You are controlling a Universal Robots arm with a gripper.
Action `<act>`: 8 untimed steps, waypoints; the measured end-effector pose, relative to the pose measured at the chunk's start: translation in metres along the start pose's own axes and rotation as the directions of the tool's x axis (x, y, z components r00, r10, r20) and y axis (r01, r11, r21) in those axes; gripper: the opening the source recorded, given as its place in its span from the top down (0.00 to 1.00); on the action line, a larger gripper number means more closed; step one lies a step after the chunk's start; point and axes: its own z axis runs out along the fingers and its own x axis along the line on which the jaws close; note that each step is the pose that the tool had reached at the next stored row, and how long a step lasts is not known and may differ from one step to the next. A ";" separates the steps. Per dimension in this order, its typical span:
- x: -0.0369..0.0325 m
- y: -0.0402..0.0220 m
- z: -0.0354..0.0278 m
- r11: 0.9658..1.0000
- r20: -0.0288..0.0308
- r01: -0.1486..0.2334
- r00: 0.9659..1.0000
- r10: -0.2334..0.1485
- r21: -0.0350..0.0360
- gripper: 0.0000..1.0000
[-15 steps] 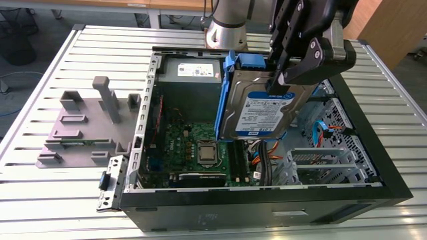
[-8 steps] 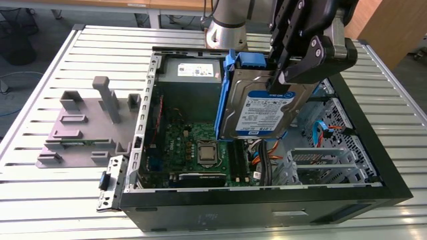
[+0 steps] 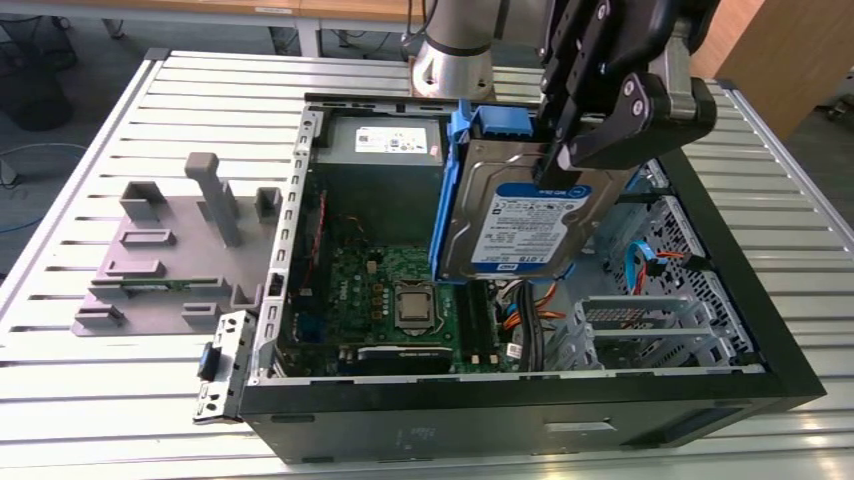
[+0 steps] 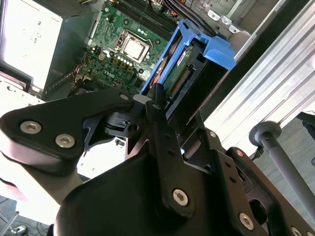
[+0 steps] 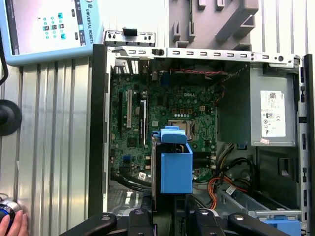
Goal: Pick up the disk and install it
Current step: 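Pick up the disk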
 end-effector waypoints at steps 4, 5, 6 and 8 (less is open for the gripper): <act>0.0051 -0.0001 -0.0004 1.000 0.000 0.000 1.000 0.000 0.000 0.65; 0.0067 -0.0001 -0.0005 1.000 0.000 0.000 1.000 0.000 0.000 0.65; 0.0084 -0.0001 -0.0006 1.000 0.000 0.000 1.000 0.000 0.000 0.65; 0.0111 -0.0001 -0.0009 1.000 0.000 0.000 1.000 0.000 0.000 0.65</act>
